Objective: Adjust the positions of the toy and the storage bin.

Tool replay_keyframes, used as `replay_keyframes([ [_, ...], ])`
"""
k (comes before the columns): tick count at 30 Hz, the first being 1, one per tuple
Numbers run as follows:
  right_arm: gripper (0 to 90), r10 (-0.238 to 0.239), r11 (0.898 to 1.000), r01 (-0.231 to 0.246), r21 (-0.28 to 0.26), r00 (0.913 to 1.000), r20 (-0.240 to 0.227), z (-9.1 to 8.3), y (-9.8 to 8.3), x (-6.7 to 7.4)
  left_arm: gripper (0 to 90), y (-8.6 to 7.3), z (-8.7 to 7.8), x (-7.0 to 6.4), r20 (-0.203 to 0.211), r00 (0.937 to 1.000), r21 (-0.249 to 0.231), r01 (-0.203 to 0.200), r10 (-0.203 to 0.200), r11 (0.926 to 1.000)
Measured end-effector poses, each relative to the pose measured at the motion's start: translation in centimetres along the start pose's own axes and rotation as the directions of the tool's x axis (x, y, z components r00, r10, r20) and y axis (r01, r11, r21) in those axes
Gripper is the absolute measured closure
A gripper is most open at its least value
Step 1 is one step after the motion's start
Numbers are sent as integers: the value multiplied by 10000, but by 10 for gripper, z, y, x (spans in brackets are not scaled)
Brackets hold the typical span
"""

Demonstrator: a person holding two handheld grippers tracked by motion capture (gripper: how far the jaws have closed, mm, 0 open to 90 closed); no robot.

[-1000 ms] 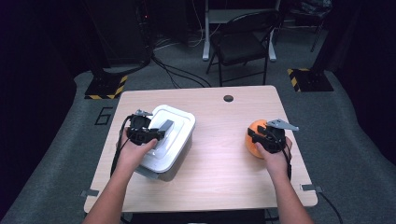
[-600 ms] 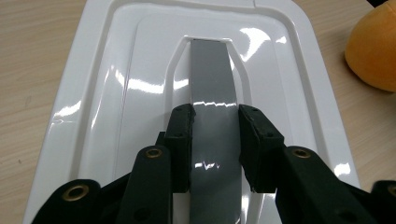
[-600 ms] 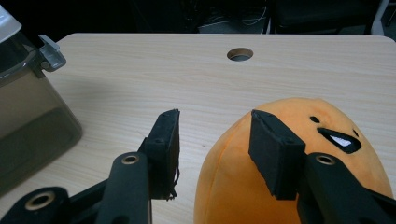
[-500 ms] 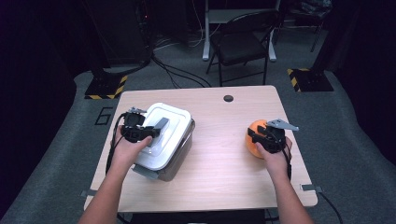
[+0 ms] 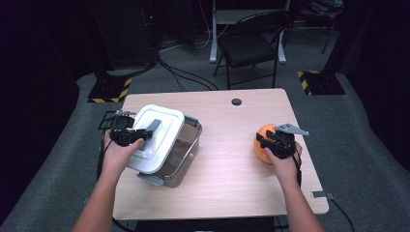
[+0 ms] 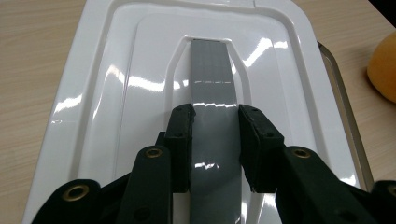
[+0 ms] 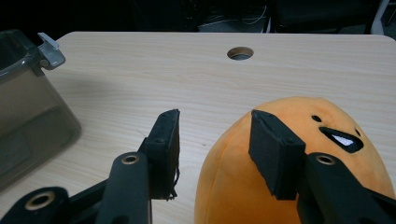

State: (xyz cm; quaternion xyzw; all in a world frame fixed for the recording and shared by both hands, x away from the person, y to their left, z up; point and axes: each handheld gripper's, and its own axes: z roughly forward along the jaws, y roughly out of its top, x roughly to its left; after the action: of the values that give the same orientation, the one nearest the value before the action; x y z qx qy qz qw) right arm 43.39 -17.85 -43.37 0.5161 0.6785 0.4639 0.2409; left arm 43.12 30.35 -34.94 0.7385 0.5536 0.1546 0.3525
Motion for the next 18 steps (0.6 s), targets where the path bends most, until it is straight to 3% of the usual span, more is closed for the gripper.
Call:
replay_keyframes([
  [7,524,14,10000,-14,38,10000,-11,1,-1,0,662,-5,-9,19,-144,9990,-181,422,-424,9989],
  [18,522,-5,10000,5,77,10000,7,2,-2,1,662,-11,-24,43,-468,9960,-286,746,-759,9968],
])
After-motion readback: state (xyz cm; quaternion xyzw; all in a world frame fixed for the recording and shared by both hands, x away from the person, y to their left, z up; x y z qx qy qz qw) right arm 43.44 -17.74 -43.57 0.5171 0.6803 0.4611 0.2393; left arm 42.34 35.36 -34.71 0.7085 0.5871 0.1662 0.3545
